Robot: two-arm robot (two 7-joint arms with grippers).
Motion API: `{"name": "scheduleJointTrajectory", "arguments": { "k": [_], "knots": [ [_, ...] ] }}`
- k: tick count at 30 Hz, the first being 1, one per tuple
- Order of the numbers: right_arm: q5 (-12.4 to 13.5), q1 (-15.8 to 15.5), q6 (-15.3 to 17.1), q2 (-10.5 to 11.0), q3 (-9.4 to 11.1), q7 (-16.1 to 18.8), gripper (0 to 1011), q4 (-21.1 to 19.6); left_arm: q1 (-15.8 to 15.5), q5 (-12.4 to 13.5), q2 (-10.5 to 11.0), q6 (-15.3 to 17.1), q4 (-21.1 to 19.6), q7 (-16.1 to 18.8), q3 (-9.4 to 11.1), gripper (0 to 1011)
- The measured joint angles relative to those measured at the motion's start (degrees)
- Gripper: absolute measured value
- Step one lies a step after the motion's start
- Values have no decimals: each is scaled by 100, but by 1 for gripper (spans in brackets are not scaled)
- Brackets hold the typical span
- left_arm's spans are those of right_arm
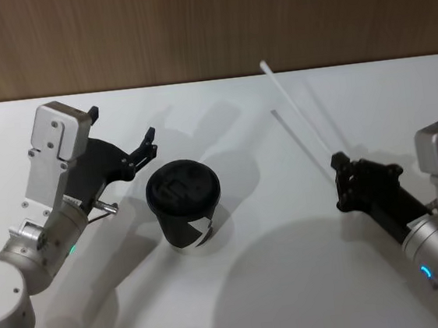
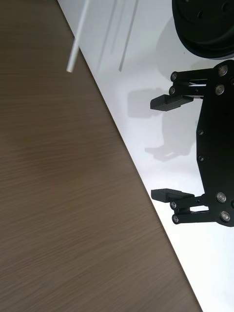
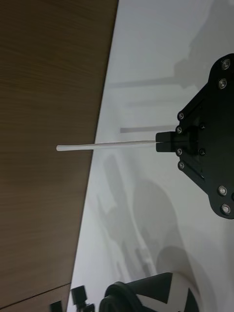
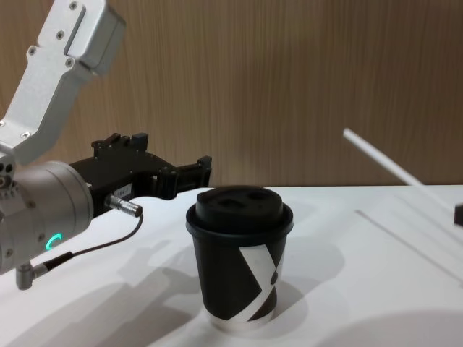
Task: Pick up the straw with one hand, pass it to the other hand, and insert it into the cup.
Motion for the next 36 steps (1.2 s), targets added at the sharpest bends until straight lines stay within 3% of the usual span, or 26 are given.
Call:
{"name": "scheduleJointTrajectory", "arguments": {
  "k": [10, 19, 27, 29, 36],
  "knots": [
    [358, 135, -690, 41, 121, 431, 1, -66, 0, 0, 0, 0, 0, 0, 0, 1003],
    [904, 337, -1253, 143, 180, 1045, 1, -85, 0, 0, 0, 0, 0, 0, 0, 1003],
    [1584, 578, -1680, 259, 193, 1796, 1, -49, 0, 0, 0, 0, 0, 0, 0, 1003],
    [1658, 599, -1715, 269, 193, 1857, 1, -42, 0, 0, 0, 0, 0, 0, 0, 1003],
    [2249, 846, -1924, 375, 157, 2550, 2, 90, 0, 0, 0, 0, 0, 0, 0, 1003]
  ]
}}
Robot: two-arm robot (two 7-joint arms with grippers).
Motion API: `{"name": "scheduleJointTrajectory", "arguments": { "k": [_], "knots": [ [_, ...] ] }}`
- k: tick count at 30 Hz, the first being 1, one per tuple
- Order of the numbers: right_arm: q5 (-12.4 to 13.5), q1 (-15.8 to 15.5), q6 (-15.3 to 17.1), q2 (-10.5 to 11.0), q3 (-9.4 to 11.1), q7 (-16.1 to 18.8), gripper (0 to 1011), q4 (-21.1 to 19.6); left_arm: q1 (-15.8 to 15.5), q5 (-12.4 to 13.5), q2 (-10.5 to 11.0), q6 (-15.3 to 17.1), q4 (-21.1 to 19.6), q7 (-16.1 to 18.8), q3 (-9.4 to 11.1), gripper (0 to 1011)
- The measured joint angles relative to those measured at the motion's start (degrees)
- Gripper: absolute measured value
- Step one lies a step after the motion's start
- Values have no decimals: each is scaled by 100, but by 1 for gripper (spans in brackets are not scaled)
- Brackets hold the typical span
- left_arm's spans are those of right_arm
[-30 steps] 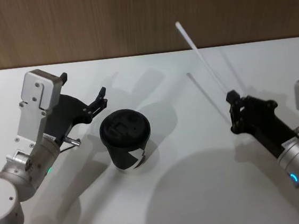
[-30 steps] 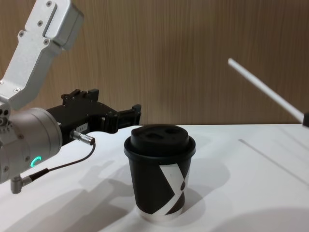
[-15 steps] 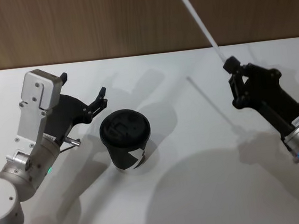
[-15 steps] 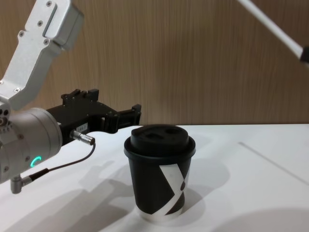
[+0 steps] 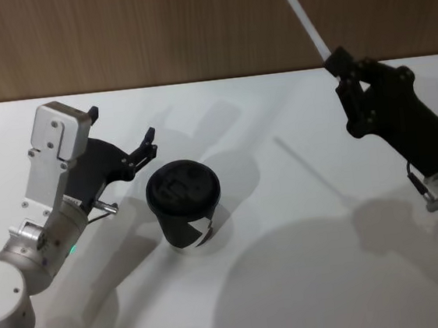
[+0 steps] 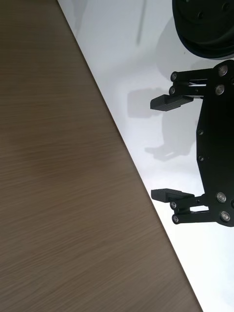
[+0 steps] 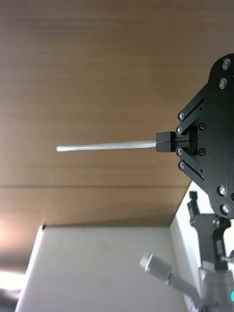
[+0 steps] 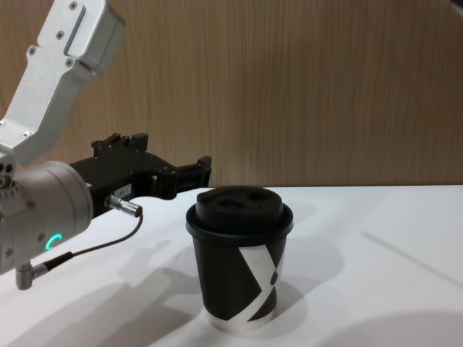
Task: Pick up the straw with one hand, pass it to the other hand, and insert it into the cup.
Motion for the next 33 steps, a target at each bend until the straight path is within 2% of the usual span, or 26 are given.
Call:
{"name": "scheduleJointTrajectory", "arguments": {
  "k": [12, 21, 23, 25, 28, 31, 33],
  "knots": [
    [901, 493, -109, 160, -164, 1143, 1, 357, 0, 0, 0, 0, 0, 0, 0, 1002],
    [1447, 887, 14, 218, -342, 1870, 1, 683, 0, 0, 0, 0, 0, 0, 0, 1003],
    [1628, 1068, 102, 220, -431, 2122, 1, 839, 0, 0, 0, 0, 0, 0, 0, 1003],
    [1664, 1115, 122, 218, -454, 2176, 1, 883, 0, 0, 0, 0, 0, 0, 0, 1003],
    [1850, 1396, 243, 183, -597, 2478, 1, 1154, 0, 0, 0, 0, 0, 0, 0, 1003],
    [1933, 1599, 330, 140, -692, 2672, 1, 1369, 0, 0, 0, 0, 0, 0, 0, 1003],
    [1986, 1862, 400, 76, -822, 2843, 1, 1664, 0, 0, 1, 0, 0, 0, 0, 1002]
  ]
}}
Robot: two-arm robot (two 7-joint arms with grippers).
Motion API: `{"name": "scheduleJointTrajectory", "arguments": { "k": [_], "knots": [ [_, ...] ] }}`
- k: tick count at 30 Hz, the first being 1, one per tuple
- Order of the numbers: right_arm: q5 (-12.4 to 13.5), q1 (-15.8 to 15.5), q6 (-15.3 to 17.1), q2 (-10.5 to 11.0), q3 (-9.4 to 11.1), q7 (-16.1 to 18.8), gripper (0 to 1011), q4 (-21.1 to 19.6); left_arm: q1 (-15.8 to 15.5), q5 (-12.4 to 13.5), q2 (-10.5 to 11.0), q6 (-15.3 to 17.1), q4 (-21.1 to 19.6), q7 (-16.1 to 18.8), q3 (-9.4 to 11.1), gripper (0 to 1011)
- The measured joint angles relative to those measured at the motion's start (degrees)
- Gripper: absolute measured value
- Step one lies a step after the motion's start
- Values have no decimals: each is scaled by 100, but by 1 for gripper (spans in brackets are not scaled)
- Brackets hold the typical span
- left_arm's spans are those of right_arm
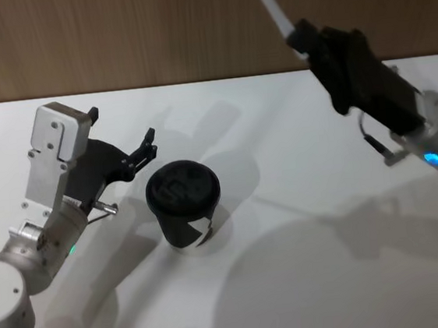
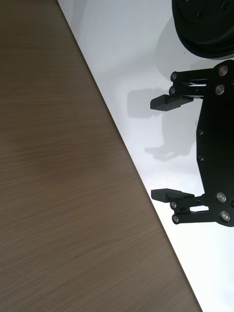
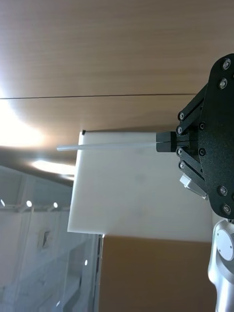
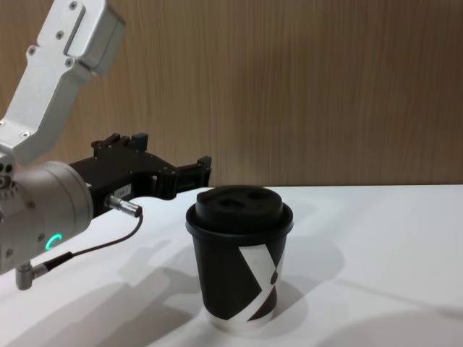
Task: Pick up the straw with one hand, pass it to the other hand, and insert it into the cup.
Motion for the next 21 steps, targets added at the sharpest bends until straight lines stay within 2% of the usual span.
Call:
{"name": "scheduleJointTrajectory", "arguments": {
  "k": [1, 3, 8, 15, 21],
  "knots": [
    [25, 192, 46, -51, -87, 120, 1, 223, 0, 0, -1, 0, -1, 0, 0, 1003],
    [33, 268, 65, -70, -122, 168, 1, 315, 0, 0, 0, 0, 0, 0, 0, 1003],
    [15, 810, 152, -223, -400, 352, 1, 966, 0, 0, -1, 0, -1, 0, 0, 1003],
    [-137, 1259, 160, -347, -626, 309, 1, 1513, 0, 0, -1, 0, -1, 0, 0, 1003],
    [-225, 1523, 144, -405, -741, 235, 1, 1829, 0, 0, -1, 0, 0, 0, 0, 1003]
  ]
}}
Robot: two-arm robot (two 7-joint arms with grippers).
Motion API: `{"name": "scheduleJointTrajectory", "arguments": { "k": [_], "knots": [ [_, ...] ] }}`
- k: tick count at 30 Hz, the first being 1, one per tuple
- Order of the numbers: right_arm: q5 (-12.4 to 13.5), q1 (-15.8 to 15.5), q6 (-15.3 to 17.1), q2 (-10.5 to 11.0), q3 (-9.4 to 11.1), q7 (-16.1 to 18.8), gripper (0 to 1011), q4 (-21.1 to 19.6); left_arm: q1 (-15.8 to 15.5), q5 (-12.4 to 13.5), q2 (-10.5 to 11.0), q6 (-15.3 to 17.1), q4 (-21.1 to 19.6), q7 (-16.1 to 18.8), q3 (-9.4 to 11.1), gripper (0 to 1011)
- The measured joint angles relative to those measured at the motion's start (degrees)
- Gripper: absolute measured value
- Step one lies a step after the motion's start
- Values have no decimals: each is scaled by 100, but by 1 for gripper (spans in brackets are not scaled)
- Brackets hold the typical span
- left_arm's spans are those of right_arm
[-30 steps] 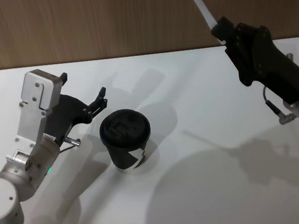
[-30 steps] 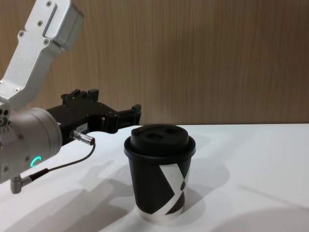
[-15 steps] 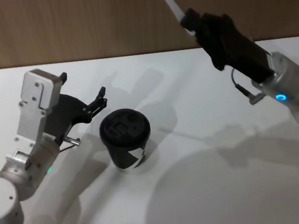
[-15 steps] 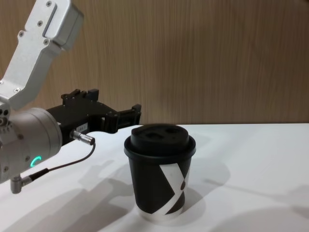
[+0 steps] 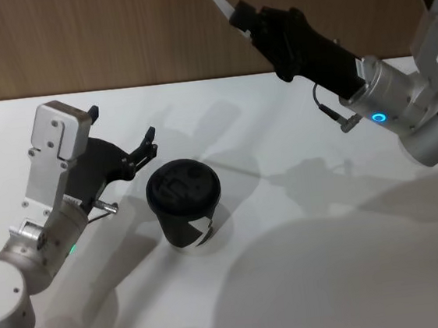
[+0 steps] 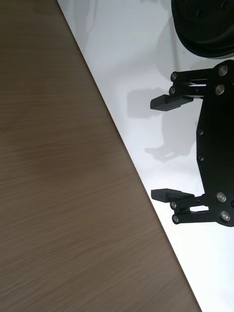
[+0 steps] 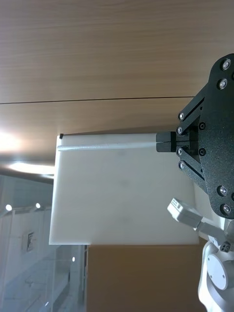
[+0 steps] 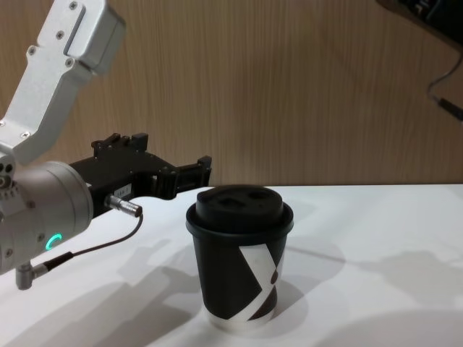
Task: Pick up the straw with one hand, pass it to the other hand, and insert it into the cup.
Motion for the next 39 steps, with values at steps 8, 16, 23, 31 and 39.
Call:
{"name": "scheduleJointTrajectory", "arguments": {
  "k": [8, 16, 23, 31, 39],
  "knots": [
    [-29, 184, -31, -16, -67, -63, 1, 211, 0, 0, 0, 0, 0, 0, 0, 1002],
    [-26, 274, -43, -7, -91, -117, 1, 309, 1, -3, 0, -1, 0, -8, -8, 1003],
    [-18, 314, -49, -3, -100, -141, 1, 347, 4, -194, -1, -91, -24, -194, -97, 1003],
    [-12, 339, -56, 1, -106, -155, 1, 371, -24, -660, 0, -224, -103, -640, -264, 1002],
    [-8, 353, -59, 5, -111, -165, 1, 386, -102, -1348, -8, -297, -197, -1279, -479, 1003]
  ]
}}
